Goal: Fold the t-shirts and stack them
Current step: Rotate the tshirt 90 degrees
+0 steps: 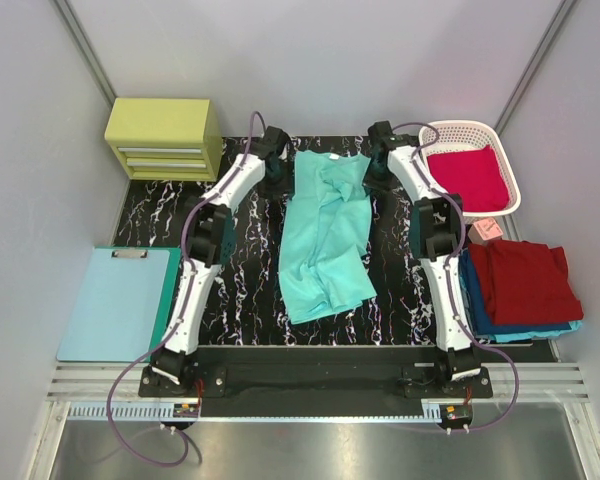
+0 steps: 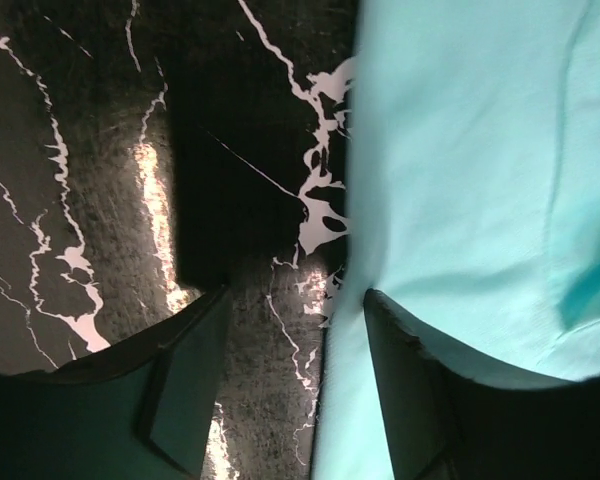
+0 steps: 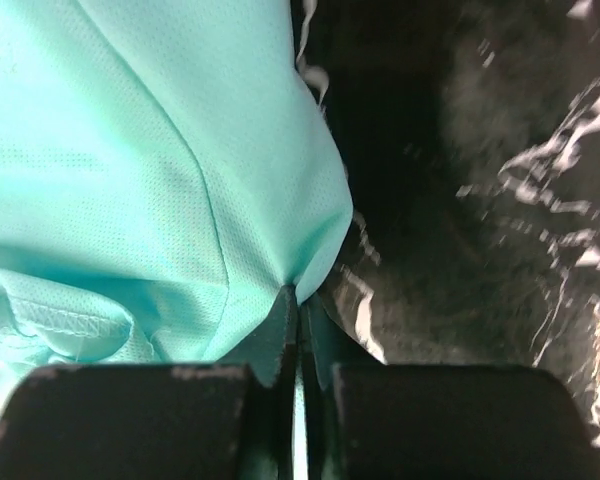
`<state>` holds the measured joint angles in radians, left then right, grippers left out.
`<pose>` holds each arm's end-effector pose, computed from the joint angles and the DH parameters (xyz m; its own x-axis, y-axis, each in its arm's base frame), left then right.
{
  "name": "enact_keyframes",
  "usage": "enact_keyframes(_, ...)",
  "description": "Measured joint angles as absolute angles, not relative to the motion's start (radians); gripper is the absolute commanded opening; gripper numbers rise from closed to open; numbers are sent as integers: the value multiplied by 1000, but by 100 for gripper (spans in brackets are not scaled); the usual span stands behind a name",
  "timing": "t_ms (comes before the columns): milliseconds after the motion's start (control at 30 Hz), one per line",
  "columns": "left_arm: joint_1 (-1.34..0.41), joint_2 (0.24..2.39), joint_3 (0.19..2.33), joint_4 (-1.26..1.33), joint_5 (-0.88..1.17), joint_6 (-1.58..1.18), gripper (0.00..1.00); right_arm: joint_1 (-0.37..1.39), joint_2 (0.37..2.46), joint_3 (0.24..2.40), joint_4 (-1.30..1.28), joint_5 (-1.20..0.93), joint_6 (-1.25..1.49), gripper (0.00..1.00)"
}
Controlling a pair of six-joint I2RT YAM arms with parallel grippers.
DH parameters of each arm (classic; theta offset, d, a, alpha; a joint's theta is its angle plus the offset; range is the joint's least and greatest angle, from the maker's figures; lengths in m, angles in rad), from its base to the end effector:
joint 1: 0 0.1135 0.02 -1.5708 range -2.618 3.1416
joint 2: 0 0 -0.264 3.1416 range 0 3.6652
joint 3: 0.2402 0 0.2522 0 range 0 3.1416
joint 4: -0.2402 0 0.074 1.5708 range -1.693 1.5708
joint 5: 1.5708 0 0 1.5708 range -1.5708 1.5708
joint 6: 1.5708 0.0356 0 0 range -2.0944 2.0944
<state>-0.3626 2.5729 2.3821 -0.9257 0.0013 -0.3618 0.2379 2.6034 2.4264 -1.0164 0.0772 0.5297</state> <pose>0.5071 -0.1925 0.1696 -0.9115 -0.0328 -0.4100 0.0349 0.9871 -0.1564 0.5242 0.1243 0.1630 -0.8844 0.3039 -0.3542 0.2776 0.9526 0.1243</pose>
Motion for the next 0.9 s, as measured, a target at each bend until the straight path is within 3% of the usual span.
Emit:
enact_keyframes(33, -358, 2573, 2383, -926, 9, -361, 67, 226, 2613, 2441, -1017, 62, 532, 32)
enact_keyframes(67, -356, 2573, 2383, -927, 15, -362, 69, 218, 2620, 2454, -1015, 52, 534, 54)
enact_keyframes(133, -353, 2572, 2382, -926, 14, -363, 73, 202, 2624, 2467, -1015, 38, 536, 78)
enact_keyframes(167, -352, 2566, 2373, -923, 11, -364, 75, 197, 2624, 2473, -1015, 32, 532, 96)
enact_keyframes(200, -352, 2554, 2358, -924, 4, -364, 78, 196, 2624, 2482, -1015, 32, 525, 100)
enact_keyframes(333, -370, 2441, 2255, -935, -43, -374, 99, 226, 2612, 2499, -1018, 43, 499, 100)
enact_keyframes(500, -450, 2113, 1978, -870, -119, -410, 99, 330, 2453, 2396, -1002, 112, 480, 100)
enact_keyframes(600, -539, 1851, 1712, -769, -151, -446, 99, 415, 2197, 2111, -925, 154, 477, 100)
enact_keyframes(667, -604, 1679, 1510, -694, -132, -473, 91, 474, 1963, 1831, -820, 165, 492, 96)
enact_keyframes(700, -621, 1609, 1412, -654, -114, -488, 81, 493, 1860, 1715, -797, 166, 503, 91)
enact_keyframes(767, -625, 1525, 1266, -626, -90, -521, 78, 503, 1709, 1552, -776, 175, 526, 87)
enact_keyframes(833, -611, 1508, 1164, -603, -81, -549, 79, 496, 1629, 1441, -753, 206, 549, 88)
enact_keyframes(900, -602, 1508, 1074, -585, -82, -576, 80, 497, 1591, 1336, -731, 252, 571, 96)
